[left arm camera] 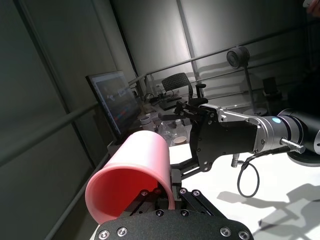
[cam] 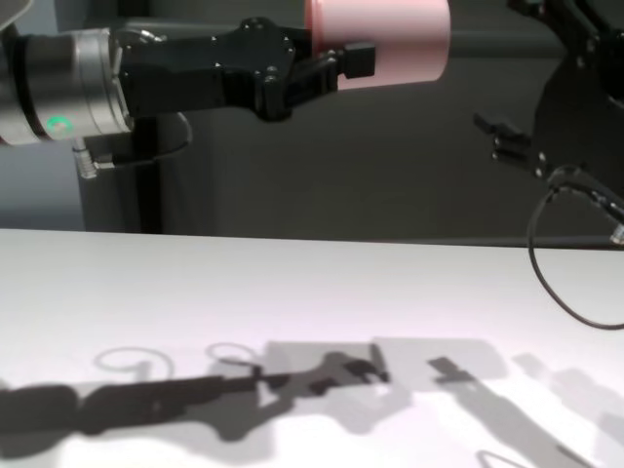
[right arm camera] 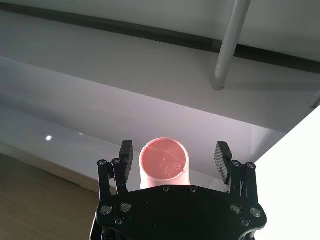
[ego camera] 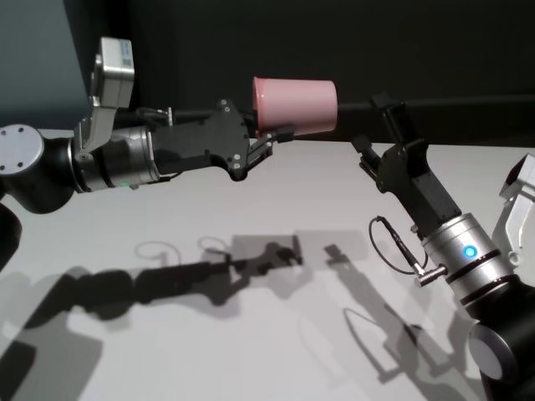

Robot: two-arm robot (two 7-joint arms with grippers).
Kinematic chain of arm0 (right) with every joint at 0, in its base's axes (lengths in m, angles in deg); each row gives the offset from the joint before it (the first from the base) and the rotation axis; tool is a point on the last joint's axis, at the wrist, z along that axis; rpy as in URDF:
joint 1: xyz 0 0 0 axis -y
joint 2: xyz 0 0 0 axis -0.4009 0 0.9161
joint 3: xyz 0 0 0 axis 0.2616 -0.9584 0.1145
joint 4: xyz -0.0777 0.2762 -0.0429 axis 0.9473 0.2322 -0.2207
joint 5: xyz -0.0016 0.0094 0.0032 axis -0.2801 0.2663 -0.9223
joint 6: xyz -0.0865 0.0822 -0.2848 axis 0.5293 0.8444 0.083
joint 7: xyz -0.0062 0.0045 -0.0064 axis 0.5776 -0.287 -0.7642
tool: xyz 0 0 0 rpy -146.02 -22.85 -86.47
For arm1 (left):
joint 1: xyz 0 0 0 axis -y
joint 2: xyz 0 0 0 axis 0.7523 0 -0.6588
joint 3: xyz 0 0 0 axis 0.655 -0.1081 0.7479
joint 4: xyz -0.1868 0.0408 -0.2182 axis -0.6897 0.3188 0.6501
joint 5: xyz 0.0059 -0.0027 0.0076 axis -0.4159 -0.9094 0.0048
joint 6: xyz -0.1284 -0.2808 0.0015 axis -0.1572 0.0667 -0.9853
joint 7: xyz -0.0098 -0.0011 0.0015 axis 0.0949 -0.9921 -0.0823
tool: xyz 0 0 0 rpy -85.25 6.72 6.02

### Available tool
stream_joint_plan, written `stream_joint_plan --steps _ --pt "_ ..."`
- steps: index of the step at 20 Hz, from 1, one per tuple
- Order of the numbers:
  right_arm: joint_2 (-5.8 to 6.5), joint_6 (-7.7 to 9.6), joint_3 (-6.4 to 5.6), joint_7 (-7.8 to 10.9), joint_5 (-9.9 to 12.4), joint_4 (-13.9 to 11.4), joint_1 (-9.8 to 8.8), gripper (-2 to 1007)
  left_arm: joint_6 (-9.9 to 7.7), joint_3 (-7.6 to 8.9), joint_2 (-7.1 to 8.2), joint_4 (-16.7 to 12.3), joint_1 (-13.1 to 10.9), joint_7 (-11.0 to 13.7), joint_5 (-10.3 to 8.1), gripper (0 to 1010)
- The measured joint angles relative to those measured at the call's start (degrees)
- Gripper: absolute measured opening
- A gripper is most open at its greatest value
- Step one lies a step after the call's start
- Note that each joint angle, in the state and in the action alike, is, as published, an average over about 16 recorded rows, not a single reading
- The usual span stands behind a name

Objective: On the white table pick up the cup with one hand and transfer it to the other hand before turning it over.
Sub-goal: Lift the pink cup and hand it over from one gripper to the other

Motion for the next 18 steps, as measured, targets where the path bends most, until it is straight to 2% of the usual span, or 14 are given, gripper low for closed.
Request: stream_joint_plan --steps 18 --pt "-0.20 -2.33 4.84 0.35 0.53 2.35 3.66 1000 0.00 0.00 0.00 0.00 0.00 0.00 0.00 43"
